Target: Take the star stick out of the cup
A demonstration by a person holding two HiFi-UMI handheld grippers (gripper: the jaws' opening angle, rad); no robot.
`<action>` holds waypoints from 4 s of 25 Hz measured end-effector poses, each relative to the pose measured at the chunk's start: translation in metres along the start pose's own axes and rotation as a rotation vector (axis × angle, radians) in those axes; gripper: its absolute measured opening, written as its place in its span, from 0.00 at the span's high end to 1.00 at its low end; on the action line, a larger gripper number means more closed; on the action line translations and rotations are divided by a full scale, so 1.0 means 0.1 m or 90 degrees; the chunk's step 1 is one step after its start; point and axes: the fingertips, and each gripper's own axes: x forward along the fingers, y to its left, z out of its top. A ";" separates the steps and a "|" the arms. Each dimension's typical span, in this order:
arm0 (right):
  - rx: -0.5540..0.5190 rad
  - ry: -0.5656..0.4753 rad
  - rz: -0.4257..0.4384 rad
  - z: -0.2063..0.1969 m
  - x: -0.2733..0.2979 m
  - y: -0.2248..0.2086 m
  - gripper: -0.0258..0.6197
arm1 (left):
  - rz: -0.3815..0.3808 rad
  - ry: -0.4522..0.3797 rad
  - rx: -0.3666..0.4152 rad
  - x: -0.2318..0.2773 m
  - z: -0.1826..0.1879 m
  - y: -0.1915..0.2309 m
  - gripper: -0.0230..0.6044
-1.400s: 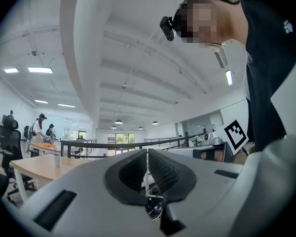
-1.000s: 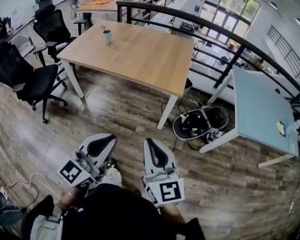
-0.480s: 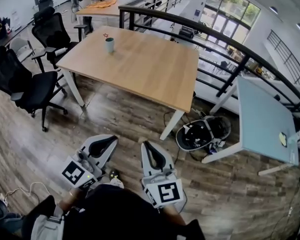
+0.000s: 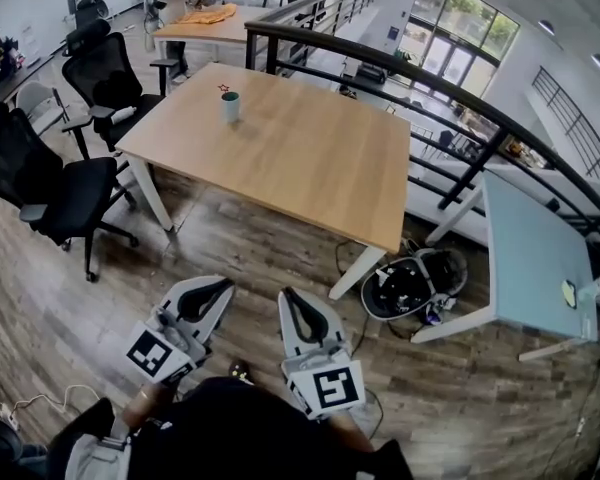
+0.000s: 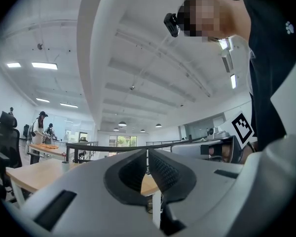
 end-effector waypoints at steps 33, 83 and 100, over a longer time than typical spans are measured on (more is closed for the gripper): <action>0.003 0.014 0.132 -0.23 2.19 0.74 0.92 | 0.174 0.021 0.002 -0.81 -0.17 2.06 0.93; 0.023 0.042 0.114 -0.77 5.51 -2.08 0.92 | 0.183 0.068 0.008 2.28 -0.71 5.06 0.93; 0.015 0.060 -0.036 -1.06 6.92 -2.54 0.92 | 0.069 0.067 -0.001 2.94 -0.92 6.75 0.93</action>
